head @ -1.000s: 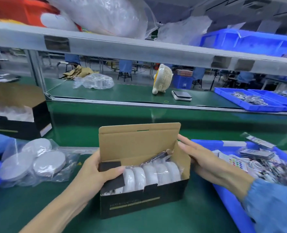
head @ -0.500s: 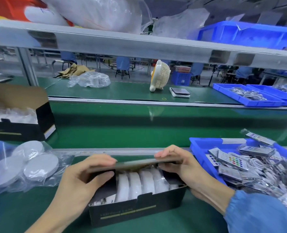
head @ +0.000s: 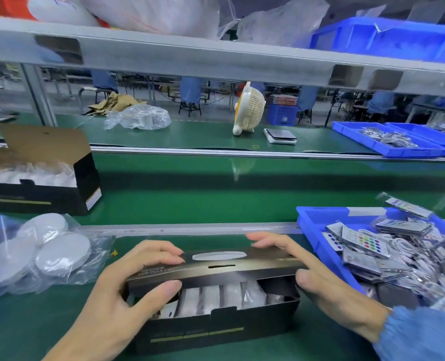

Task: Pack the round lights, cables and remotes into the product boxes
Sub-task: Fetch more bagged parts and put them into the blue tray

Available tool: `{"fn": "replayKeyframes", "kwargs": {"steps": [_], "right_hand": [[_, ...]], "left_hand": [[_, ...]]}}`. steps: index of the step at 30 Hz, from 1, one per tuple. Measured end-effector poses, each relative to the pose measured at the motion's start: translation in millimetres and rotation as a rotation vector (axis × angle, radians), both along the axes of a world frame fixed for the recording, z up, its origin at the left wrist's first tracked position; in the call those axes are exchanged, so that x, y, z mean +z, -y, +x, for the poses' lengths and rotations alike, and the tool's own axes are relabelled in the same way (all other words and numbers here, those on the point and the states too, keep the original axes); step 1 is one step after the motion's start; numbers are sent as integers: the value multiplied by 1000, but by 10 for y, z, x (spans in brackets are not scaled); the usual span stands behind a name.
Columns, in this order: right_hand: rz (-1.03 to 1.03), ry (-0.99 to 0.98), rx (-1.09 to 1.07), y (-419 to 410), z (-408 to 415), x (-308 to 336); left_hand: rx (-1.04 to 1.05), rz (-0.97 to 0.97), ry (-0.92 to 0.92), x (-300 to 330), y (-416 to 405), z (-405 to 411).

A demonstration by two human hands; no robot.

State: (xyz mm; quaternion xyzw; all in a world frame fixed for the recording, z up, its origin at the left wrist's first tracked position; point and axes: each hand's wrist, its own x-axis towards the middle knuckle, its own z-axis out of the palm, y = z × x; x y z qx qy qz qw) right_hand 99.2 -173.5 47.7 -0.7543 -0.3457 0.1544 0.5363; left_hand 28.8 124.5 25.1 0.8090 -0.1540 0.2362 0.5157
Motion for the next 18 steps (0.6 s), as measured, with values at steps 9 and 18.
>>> {"fn": "replayKeyframes", "kwargs": {"steps": [9,18], "right_hand": [[-100,331,-117,-48,-41,-107],[-253,1151,-145,-405,-313,-92]], "left_hand": [[-66,234,55,-93,-142,-38],[30,454,294,-208,-99,-29]]}}
